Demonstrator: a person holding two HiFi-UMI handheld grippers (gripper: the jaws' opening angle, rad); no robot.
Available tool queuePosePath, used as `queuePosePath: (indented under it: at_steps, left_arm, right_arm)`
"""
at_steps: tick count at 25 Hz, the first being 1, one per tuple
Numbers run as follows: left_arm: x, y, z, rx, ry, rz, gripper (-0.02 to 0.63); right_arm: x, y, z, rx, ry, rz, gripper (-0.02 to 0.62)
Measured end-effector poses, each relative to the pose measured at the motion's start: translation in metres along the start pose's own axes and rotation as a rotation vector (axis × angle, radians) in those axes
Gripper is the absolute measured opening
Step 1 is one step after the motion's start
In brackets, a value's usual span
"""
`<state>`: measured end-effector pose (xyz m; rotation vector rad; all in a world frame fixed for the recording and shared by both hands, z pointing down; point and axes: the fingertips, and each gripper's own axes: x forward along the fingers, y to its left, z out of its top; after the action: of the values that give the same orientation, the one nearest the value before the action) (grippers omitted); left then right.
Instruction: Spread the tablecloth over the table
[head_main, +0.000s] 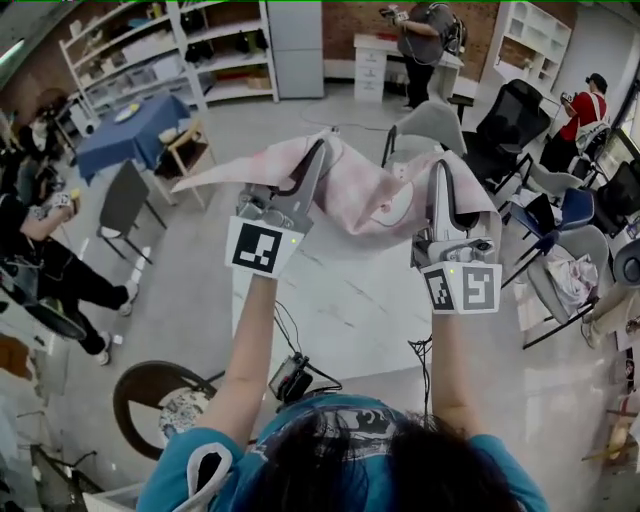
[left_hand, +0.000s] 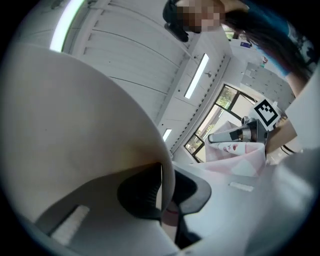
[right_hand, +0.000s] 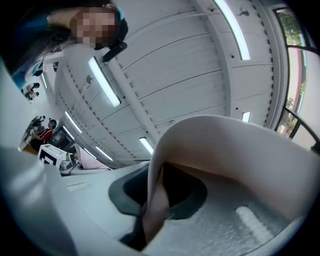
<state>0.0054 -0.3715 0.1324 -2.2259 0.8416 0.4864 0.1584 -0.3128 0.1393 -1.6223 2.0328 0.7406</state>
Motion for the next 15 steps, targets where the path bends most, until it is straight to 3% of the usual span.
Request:
queuePosePath:
  at_steps: [7, 15]
  left_arm:
    - [-0.068, 0.045, -0.044, -0.008, 0.150, 0.132, 0.040]
    - [-0.114, 0.072, -0.076, 0.024, 0.202, 0.223, 0.040]
  right_arm:
    - [0.028, 0.074, -0.021, -0.035, 0.009, 0.145, 0.048]
    - [0.035, 0.122, -0.052, -0.010, -0.003, 0.211, 0.052]
